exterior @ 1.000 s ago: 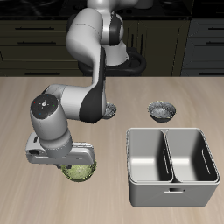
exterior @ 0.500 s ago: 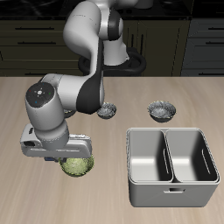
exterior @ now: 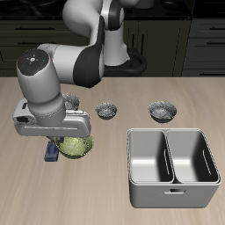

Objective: Place the green bowl in the right side of the drainer

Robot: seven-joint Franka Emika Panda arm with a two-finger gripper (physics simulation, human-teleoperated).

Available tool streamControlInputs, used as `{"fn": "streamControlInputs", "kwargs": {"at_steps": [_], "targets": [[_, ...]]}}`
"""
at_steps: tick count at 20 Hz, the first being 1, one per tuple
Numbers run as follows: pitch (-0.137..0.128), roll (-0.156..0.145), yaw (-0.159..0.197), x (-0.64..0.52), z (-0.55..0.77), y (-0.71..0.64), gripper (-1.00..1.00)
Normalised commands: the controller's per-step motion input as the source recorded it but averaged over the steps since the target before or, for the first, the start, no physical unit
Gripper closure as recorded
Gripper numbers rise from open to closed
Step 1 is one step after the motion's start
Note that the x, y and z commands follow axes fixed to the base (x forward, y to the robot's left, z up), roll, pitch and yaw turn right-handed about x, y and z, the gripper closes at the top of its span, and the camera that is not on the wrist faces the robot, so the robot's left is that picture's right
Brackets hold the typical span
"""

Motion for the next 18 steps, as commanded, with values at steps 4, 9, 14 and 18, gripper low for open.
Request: {"fn": "streamControlInputs", "kwargs": {"at_steps": [4,9,14,18], "targets": [[-0.057,-0.016,-0.002,-0.18,0.49,0.01,1.0],[-0.062,-0.017,-0.001,-0.14,0.51,-0.02,1.0],[-0.055,-0.003,-0.016,-0.15,0.47,-0.03,1.0],[-0.056,-0.021,-0.016,-0.14,0.46,-0.05,1.0]]}}
